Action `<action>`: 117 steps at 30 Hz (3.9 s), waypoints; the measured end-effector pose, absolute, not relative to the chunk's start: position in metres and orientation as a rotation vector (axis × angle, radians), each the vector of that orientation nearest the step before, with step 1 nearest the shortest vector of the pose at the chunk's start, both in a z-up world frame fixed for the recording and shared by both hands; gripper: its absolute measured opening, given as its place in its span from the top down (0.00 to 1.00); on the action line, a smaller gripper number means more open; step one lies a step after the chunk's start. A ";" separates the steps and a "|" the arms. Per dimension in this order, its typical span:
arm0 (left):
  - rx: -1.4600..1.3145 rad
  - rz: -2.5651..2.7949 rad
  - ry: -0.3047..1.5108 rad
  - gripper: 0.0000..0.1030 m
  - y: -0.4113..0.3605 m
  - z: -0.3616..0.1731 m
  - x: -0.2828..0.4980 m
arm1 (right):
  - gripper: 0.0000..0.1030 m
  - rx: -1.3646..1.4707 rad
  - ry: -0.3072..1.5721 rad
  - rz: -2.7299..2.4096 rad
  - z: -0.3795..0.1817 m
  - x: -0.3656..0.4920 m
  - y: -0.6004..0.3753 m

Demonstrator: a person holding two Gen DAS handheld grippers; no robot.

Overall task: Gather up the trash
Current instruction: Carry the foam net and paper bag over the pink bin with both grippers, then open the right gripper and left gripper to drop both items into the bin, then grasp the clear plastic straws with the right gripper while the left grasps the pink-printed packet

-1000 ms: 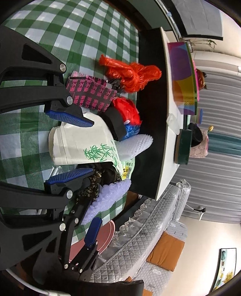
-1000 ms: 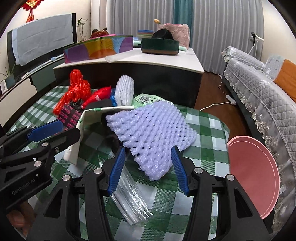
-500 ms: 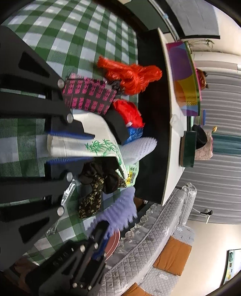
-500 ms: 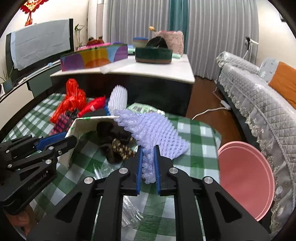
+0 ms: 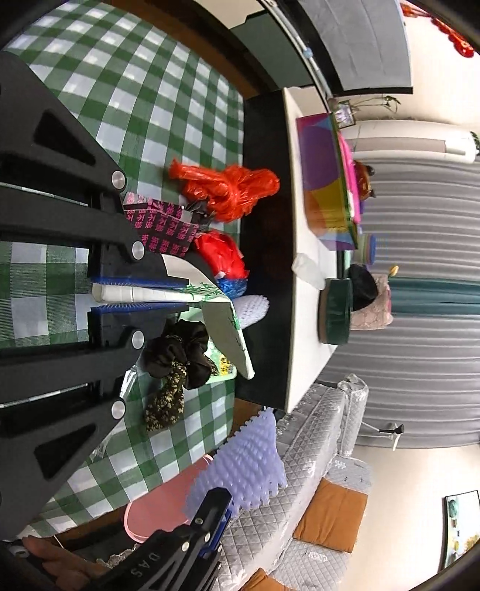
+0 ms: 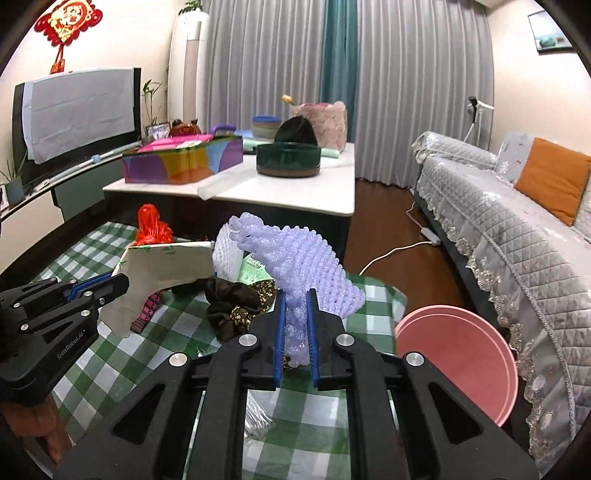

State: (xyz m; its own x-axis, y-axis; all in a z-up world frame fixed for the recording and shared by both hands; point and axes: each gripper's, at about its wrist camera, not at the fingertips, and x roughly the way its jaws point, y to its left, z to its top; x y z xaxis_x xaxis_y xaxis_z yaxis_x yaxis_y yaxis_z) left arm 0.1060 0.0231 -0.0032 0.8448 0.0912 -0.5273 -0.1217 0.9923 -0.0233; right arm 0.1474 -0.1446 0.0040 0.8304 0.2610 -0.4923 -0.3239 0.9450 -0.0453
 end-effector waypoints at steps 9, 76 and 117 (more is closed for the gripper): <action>-0.086 0.045 0.514 0.93 0.010 0.017 0.087 | 0.89 -0.077 0.458 0.239 0.025 0.126 -0.180; -0.112 -0.417 0.547 0.77 -0.156 0.031 0.206 | 0.58 0.208 0.528 -0.109 0.003 0.172 -0.351; -0.158 -0.035 0.501 0.77 0.075 0.033 0.085 | 0.40 -0.027 0.519 0.300 0.006 0.124 -0.183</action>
State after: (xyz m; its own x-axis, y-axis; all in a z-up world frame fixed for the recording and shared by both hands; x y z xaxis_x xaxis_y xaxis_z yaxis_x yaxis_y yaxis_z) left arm 0.0852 0.0753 0.0325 0.8767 -0.0718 -0.4757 -0.0057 0.9872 -0.1596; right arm 0.1236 -0.1826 0.0062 0.8256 0.2756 -0.4923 -0.2894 0.9559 0.0497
